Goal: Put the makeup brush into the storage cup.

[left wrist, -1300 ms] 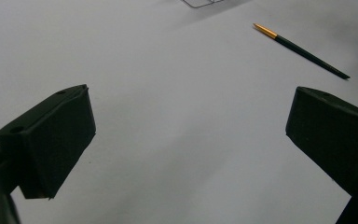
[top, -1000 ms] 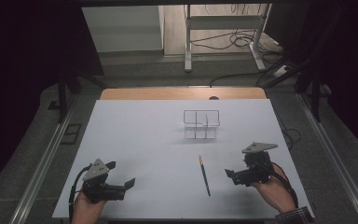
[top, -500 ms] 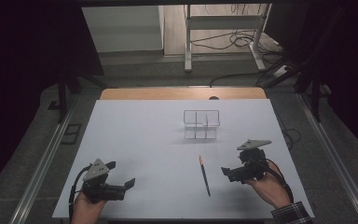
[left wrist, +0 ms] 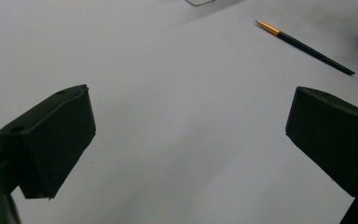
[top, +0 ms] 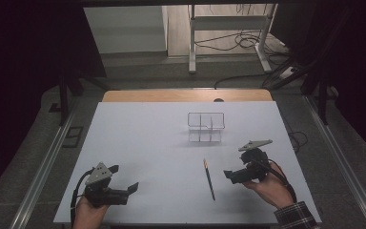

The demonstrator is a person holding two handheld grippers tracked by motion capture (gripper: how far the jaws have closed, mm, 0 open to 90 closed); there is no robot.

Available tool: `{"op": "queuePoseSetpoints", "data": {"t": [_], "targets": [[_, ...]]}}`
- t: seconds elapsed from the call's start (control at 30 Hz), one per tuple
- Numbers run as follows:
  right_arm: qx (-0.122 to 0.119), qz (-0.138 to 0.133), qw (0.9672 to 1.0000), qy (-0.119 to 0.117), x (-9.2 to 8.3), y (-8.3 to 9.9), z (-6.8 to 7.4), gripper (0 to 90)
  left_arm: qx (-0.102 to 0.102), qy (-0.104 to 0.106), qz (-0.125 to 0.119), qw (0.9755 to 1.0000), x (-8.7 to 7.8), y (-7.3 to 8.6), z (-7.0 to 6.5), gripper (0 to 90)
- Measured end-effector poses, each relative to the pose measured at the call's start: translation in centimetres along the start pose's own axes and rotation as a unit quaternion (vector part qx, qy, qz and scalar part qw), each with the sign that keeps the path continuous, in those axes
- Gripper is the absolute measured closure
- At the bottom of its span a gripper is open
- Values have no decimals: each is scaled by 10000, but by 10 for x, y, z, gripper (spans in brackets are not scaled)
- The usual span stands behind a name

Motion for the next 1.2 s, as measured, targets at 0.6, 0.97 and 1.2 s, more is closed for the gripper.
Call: {"op": "queuePoseSetpoints", "data": {"t": [0.6, 0.97, 1.2], "targets": [[-105, 394, 9991, -82, 15, -4, 11, 140, 7, 18, 21, 10000, 1, 1, -1, 17], [-185, 559, 9982, -118, 24, -5, 17, 145, 5, 25, 38, 10000, 1, 1, -1, 18], [-229, 654, 9975, -106, 29, -7, 21, 165, 4, 33, 39, 10000, 1, 1, -1, 18]]}}
Point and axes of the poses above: each handheld gripper's, and its own axes: x roughly forward along the jaws, y roughly out of its underside, z roughly to its left, the point moved 10 cm from there along x, roughly forward along the jaws, and after that the axes turned 10 degrees about -z, right-handed, at the moved point
